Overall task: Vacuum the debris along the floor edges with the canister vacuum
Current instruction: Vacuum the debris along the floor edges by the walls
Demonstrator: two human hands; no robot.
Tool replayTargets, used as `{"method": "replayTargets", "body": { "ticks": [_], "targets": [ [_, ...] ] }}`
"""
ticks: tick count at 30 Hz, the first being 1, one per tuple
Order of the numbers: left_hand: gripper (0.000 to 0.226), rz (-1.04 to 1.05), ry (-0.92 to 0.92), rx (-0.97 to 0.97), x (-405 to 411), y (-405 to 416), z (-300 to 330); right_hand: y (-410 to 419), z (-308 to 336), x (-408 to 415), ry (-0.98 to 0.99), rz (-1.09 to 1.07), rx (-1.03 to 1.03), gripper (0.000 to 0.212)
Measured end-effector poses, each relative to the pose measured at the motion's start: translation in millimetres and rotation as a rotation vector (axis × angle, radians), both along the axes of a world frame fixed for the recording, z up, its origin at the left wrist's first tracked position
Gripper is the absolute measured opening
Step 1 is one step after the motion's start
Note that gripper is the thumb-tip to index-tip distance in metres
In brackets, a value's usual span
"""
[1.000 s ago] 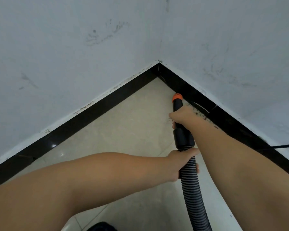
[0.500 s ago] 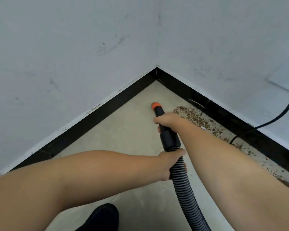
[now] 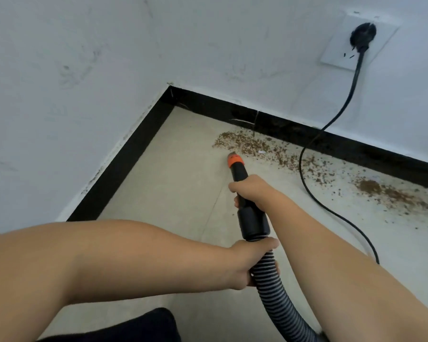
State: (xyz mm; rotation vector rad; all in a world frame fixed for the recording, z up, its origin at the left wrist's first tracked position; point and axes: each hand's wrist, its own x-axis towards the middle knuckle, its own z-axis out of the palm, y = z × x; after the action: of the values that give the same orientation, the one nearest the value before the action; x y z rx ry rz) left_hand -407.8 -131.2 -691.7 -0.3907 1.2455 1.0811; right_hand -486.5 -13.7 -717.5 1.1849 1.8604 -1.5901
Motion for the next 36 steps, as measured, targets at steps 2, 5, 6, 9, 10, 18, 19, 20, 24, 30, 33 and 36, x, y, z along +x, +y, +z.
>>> {"method": "replayTargets", "body": {
  "ticks": [2,5,6,9,10,18,19,20,24,30,33,36],
  "targets": [
    [0.029,-0.08,-0.032,0.006,2,0,1,7,1,15,-0.007,-0.072,-0.029,0.032],
    [0.045,-0.148,-0.073,-0.016,7,4,-2,12,1,33,-0.022,-0.15,-0.063,0.033],
    [0.046,-0.166,-0.076,-0.031,10,4,-4,14,1,39,-0.02,-0.18,-0.068,0.032],
    [0.037,-0.188,-0.051,-0.033,11,3,-9,20,-2,52,-0.009,-0.278,-0.052,0.025],
    [0.031,-0.201,-0.048,-0.021,10,3,-11,22,-3,55,-0.004,-0.314,-0.036,0.023],
    [0.022,-0.075,-0.01,0.069,11,4,-15,28,-1,47,-0.018,-0.368,0.02,0.023],
    [0.022,-0.031,-0.013,0.077,12,4,-16,25,-1,43,-0.016,-0.342,0.012,0.024],
    [0.024,0.013,-0.015,0.086,11,3,-17,22,-2,37,-0.007,-0.311,0.0,0.023],
    [0.043,0.039,0.028,0.103,-6,-10,-22,2,-9,10,0.043,-0.209,-0.053,0.018],
    [0.043,0.166,0.109,0.022,-32,-30,-27,-27,-13,-33,0.083,-0.143,-0.122,0.018],
    [0.034,0.212,0.161,-0.005,-43,-34,-29,-34,-11,-49,0.114,-0.119,-0.14,0.017],
    [0.035,0.236,0.203,-0.026,-51,-30,-29,-30,-9,-56,0.136,-0.119,-0.146,0.016]
  ]
}}
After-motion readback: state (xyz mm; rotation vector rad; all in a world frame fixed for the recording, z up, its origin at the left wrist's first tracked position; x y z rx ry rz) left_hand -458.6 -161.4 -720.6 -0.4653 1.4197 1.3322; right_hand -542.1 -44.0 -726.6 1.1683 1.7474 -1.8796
